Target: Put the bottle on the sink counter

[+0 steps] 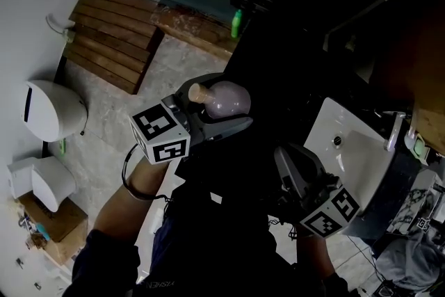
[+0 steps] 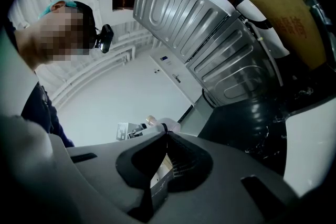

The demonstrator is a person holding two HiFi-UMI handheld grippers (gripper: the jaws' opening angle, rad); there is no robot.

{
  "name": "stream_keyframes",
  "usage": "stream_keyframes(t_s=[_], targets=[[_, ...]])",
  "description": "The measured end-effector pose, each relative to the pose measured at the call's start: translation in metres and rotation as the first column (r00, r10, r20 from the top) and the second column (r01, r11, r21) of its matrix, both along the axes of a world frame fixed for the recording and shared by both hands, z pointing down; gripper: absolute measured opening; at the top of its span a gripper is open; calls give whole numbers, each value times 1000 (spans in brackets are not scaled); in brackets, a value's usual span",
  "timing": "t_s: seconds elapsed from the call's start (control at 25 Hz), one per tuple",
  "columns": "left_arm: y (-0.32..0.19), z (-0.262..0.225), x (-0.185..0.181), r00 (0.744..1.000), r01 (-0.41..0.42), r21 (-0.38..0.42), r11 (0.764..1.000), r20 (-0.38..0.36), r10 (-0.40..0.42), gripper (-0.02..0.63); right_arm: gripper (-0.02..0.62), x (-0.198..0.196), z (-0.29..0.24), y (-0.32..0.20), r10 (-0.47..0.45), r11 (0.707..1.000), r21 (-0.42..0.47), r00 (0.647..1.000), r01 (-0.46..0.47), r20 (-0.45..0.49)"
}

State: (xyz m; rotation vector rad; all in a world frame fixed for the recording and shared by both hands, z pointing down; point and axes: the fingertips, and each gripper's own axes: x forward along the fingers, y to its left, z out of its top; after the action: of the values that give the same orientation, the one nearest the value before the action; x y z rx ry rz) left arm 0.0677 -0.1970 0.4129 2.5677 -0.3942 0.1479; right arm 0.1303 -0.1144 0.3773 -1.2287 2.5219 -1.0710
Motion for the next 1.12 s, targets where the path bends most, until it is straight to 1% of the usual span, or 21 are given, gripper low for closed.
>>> stream_keyframes(t_s=[0.12, 0.36, 0.48, 0.64, 1.12], targets=[[-3, 9, 3, 999, -15, 13, 1000, 28, 15, 402, 26, 2, 2, -2, 2, 1000, -5, 1000, -2, 1], [-15, 26, 6, 997, -10, 25, 1000, 74, 8, 401, 26, 9, 9, -5, 13, 1000, -18, 1000, -13, 6], [-19, 35, 7, 994, -13, 36, 999, 113, 9, 400, 26, 8, 13, -3, 4, 1000, -27, 1000, -4, 6], [-22, 48, 8, 984, -34, 57, 998, 174, 24, 401, 26, 6, 18, -2, -3, 999, -37, 1000, 3, 16], [-31, 72, 20, 949, -86, 126, 988, 312, 42, 402, 26, 14, 30, 1, 1, 998, -62, 1000, 1, 22]])
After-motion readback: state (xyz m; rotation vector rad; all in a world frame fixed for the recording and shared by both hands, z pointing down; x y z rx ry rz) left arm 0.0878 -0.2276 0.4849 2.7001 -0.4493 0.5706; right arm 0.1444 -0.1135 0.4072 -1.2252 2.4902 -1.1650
